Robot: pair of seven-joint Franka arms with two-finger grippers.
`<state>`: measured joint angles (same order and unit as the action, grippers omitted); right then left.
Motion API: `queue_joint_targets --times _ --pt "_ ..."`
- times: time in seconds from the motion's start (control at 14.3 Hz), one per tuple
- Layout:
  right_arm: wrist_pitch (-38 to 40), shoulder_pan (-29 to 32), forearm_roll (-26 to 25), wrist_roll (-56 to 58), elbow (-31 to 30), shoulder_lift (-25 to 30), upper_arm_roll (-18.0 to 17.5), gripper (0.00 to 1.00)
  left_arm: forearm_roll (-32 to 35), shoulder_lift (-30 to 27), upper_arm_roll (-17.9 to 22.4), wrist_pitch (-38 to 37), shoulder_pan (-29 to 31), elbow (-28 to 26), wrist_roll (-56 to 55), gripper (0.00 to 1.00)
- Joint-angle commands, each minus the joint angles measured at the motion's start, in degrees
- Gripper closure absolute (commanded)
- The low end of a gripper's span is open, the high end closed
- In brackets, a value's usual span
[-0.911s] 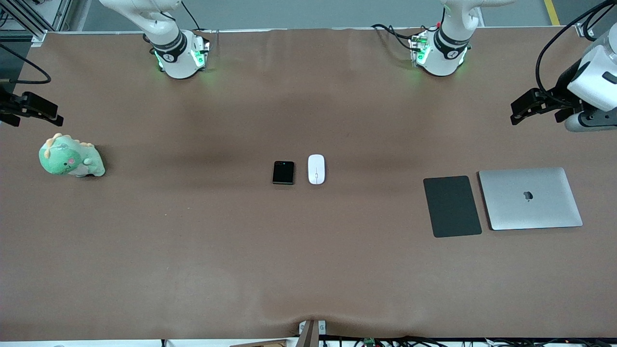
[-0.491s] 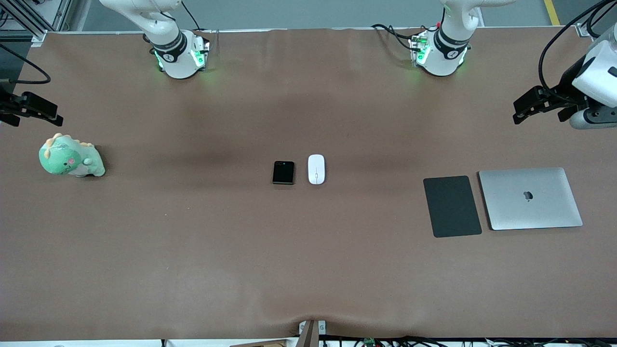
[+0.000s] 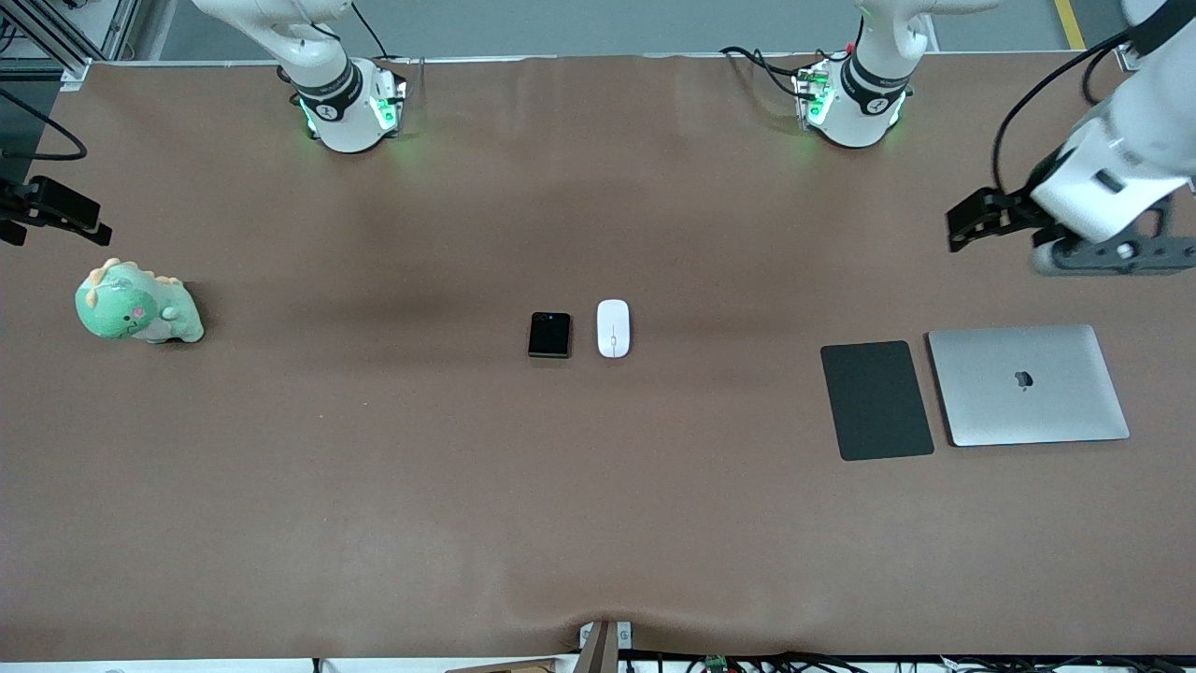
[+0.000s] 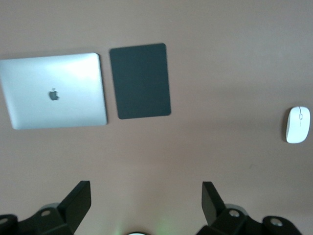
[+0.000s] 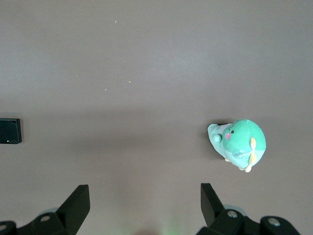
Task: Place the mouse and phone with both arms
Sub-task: 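Reach the left gripper over to the white mouse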
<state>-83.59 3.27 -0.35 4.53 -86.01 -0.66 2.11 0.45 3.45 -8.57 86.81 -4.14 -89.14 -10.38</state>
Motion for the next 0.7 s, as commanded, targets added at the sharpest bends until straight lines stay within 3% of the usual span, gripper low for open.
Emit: queue_joint_targets --times 0.0,0.63 --pt "0.19 1.3 0.7 0.4 1.72 -1.19 -0.53 0.0 -0.72 3.75 -0.83 1.5 -3.58 0.9 -4.1 0.0" --pt "1.15 2.79 1.06 0.48 1.37 -1.19 -0.53 0.0 -0.71 13.51 -0.83 16.27 -12.81 -0.86 -11.68 0.0"
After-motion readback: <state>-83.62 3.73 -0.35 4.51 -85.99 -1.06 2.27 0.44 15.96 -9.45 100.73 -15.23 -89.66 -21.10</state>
